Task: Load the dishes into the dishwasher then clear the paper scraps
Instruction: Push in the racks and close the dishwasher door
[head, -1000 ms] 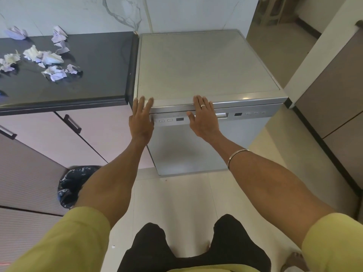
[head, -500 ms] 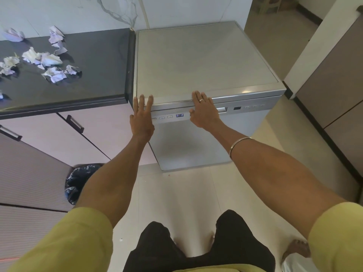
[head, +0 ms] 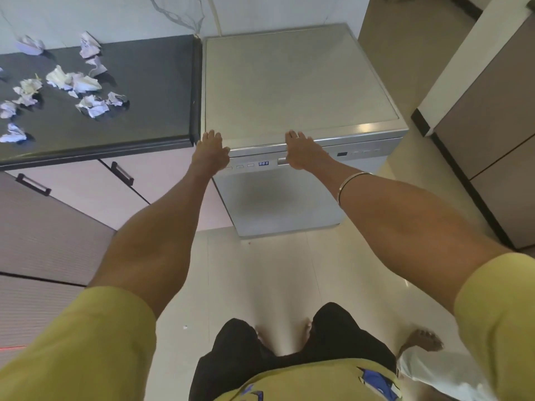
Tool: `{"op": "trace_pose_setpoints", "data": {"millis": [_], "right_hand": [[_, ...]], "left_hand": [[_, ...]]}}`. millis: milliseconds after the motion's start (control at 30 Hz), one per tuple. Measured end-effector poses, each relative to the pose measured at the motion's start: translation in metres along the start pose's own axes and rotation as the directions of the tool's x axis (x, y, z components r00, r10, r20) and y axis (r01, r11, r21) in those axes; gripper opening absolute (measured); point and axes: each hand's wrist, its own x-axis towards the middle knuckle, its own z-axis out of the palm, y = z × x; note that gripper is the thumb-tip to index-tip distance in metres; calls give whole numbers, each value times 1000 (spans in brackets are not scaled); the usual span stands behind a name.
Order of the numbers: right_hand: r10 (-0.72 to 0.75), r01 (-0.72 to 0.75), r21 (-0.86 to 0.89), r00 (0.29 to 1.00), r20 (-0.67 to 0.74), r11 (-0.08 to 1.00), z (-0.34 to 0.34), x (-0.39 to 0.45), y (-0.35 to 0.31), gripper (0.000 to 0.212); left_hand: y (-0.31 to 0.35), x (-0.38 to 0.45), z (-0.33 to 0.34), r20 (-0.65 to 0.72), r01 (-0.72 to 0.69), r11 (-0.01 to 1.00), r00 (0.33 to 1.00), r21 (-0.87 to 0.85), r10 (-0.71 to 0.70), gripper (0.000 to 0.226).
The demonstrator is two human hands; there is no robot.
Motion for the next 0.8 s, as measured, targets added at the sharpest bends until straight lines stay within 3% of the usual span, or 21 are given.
{"op": "trace_pose_setpoints", "data": {"millis": [267,800], "right_hand": [[91,-100,49,984,153,994,-52,-36,3,47],[67,-66,-9,992,109,998,-84,-60,-1,43]], "left_hand": [[19,-43,-23,164,-12,1000,986,26,7,44],[42,-77,-54,202,8,1000,979,14,-11,47]]}}
